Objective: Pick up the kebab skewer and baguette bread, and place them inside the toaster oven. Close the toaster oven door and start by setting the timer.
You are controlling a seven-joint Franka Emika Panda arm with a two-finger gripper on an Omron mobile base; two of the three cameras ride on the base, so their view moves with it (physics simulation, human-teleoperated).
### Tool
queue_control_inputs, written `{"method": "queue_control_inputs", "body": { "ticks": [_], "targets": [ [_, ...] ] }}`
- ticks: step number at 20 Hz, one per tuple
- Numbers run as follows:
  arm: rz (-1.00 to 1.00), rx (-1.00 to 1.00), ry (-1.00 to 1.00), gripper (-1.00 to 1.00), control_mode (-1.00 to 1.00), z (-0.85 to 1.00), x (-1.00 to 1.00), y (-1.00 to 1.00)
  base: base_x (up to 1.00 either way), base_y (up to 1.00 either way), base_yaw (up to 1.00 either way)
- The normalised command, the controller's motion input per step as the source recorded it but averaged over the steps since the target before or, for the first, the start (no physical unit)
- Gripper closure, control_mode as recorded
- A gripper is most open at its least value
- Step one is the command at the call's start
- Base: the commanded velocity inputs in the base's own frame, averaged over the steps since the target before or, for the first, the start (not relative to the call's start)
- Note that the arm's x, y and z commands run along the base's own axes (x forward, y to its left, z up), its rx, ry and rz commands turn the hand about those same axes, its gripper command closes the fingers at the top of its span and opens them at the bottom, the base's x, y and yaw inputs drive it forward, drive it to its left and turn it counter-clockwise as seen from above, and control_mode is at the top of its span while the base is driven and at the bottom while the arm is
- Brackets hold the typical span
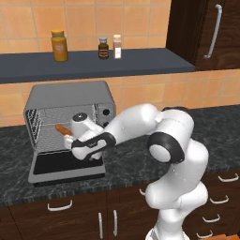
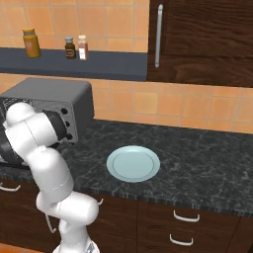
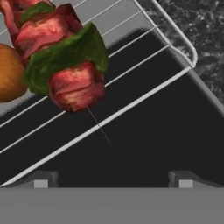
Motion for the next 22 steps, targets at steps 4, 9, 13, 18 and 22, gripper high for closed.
{"method": "queue_control_inputs", "body": {
  "ticks": [4, 9, 13, 18, 22],
  "targets": [
    [-0.03, 0.00, -0.06, -1.00, -1.00, -0.28, 0.36, 0.00, 0.00, 0.00, 0.00],
    [-0.04, 0.00, -0.08, -1.00, -1.00, -0.18, 0.47, 0.00, 0.00, 0.00, 0.00],
    [-0.06, 0.00, -0.07, -1.00, -1.00, -0.25, 0.50, 0.00, 0.00, 0.00, 0.00],
    [-0.06, 0.00, -0.09, -1.00, -1.00, -0.20, 0.39, 0.00, 0.00, 0.00, 0.00],
    [-0.04, 0.00, -0.09, -1.00, -1.00, -0.06, 0.39, 0.00, 0.00, 0.00, 0.00]
  ]
}}
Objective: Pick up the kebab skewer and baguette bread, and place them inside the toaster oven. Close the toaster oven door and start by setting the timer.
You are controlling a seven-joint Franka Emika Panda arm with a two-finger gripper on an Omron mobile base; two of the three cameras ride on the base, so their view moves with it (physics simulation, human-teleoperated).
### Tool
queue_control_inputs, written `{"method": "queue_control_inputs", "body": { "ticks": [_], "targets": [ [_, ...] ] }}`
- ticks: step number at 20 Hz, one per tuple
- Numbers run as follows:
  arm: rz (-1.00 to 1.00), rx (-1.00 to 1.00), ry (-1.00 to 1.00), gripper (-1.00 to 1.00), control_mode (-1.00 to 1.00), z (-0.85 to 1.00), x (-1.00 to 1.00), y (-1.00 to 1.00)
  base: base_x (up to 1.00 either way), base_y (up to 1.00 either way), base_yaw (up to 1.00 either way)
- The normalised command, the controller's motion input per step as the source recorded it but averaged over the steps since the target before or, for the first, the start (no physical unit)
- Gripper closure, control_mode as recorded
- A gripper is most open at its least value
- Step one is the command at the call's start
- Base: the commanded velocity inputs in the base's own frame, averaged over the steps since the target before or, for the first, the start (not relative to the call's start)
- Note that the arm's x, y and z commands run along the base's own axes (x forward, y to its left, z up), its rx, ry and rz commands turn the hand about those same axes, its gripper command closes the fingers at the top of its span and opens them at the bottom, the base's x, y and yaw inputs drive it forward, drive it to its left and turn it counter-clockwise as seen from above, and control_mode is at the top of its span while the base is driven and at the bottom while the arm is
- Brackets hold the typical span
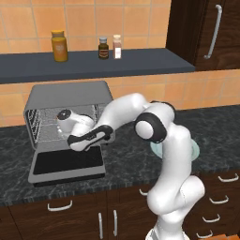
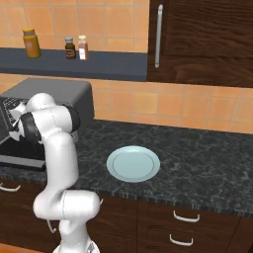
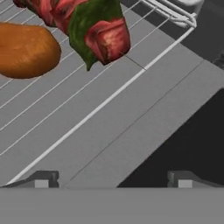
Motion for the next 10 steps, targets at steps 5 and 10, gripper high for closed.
{"method": "queue_control_inputs", "body": {
  "ticks": [5, 10],
  "targets": [
    [-0.01, 0.00, -0.07, -1.00, -1.00, -0.13, -0.02, 0.00, 0.00, 0.00, 0.00],
    [0.01, 0.01, -0.01, -1.00, -1.00, 0.04, -0.84, -0.08, 0.00, 0.00, 0.00]
  ]
}}
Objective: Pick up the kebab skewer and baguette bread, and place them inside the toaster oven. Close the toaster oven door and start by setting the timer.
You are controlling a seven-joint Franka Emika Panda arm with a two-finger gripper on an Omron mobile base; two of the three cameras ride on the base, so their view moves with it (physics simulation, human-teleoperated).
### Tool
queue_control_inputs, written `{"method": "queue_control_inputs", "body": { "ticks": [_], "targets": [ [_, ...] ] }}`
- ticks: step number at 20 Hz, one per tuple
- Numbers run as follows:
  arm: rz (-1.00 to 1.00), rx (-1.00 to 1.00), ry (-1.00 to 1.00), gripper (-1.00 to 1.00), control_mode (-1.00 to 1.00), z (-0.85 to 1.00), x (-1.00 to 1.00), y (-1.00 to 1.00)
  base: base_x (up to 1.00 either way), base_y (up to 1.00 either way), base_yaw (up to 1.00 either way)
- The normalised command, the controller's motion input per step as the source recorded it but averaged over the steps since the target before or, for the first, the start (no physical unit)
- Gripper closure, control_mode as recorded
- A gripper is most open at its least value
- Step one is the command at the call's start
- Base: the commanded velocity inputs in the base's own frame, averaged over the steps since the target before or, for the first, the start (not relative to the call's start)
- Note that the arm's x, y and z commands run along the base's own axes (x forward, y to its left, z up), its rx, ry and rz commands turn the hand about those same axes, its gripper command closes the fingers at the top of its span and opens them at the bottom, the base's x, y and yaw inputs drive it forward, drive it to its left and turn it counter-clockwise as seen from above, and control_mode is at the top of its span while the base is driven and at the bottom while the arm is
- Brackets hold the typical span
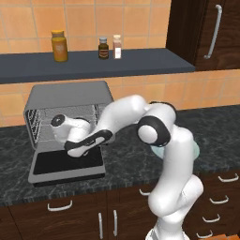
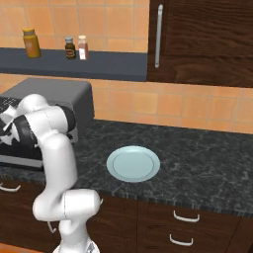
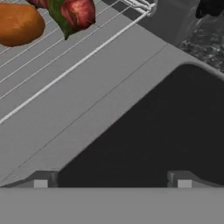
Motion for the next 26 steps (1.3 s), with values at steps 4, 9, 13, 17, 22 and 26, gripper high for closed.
{"method": "queue_control_inputs", "body": {
  "ticks": [4, 9, 13, 17, 22, 26],
  "targets": [
    [0.14, 0.02, 0.00, -1.00, -1.00, 0.21, -1.00, -0.37, 0.00, 0.00, 0.00],
    [0.28, 0.01, 0.05, -1.00, -1.00, 0.10, -1.00, -0.39, 0.00, 0.00, 0.00],
    [0.31, 0.01, 0.22, -1.00, -1.00, 0.00, -0.97, -0.22, 0.00, 0.00, 0.00],
    [0.27, 0.00, 0.25, -1.00, -1.00, 0.02, -0.91, -0.09, 0.00, 0.00, 0.00],
    [0.21, 0.00, 0.20, -1.00, -1.00, -0.09, -0.48, -0.03, 0.00, 0.00, 0.00],
    [0.22, 0.00, 0.00, -1.00, -1.00, -0.22, 0.27, 0.00, 0.00, 0.00, 0.00]
  ]
}}
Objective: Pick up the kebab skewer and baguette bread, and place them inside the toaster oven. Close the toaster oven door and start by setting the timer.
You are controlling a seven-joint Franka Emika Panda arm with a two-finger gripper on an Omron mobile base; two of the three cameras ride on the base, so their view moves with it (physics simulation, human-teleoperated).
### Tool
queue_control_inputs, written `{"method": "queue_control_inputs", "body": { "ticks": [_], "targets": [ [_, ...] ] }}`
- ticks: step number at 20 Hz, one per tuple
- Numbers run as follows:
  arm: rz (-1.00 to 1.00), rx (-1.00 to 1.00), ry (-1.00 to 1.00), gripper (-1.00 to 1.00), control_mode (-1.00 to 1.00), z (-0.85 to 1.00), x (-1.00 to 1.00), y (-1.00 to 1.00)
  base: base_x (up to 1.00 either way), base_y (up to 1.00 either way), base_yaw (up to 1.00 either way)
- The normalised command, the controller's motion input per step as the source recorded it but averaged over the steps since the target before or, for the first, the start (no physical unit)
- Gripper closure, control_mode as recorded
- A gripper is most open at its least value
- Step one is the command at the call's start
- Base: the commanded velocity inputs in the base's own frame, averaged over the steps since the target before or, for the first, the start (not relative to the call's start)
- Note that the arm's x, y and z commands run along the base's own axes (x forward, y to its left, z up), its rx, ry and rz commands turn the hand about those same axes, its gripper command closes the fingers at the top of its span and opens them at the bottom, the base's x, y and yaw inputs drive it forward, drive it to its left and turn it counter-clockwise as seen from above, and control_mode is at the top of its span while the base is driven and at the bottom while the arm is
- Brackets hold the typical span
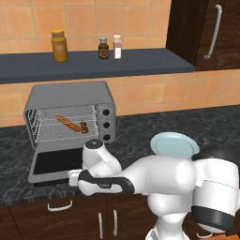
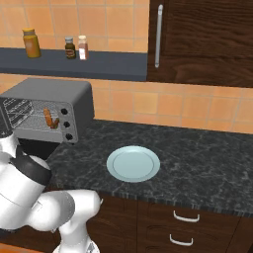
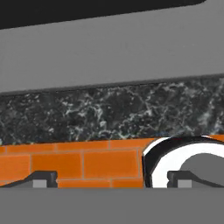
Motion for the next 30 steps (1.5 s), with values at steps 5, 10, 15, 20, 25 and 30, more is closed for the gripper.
{"method": "queue_control_inputs", "body": {
  "ticks": [5, 10, 15, 20, 25, 30],
  "targets": [
    [0.10, 0.00, -0.04, -1.00, -1.00, -0.01, 0.38, 0.00, 0.00, 0.00, 0.00],
    [0.06, 0.00, -0.08, -1.00, -1.00, -0.08, 0.24, 0.15, 0.00, 0.00, 0.00],
    [0.01, 0.00, -0.13, -1.00, -1.00, -0.11, 0.20, 0.15, 0.00, 0.00, 0.00],
    [0.00, 0.00, -0.10, -1.00, -1.00, -0.03, 0.13, 0.13, 0.00, 0.00, 0.00],
    [0.00, 0.00, -0.06, -1.00, -1.00, -0.01, 0.07, 0.06, 0.00, 0.00, 0.00],
    [0.00, 0.00, -0.10, -1.00, -1.00, 0.00, 0.13, 0.00, 0.00, 0.00, 0.00]
  ]
}}
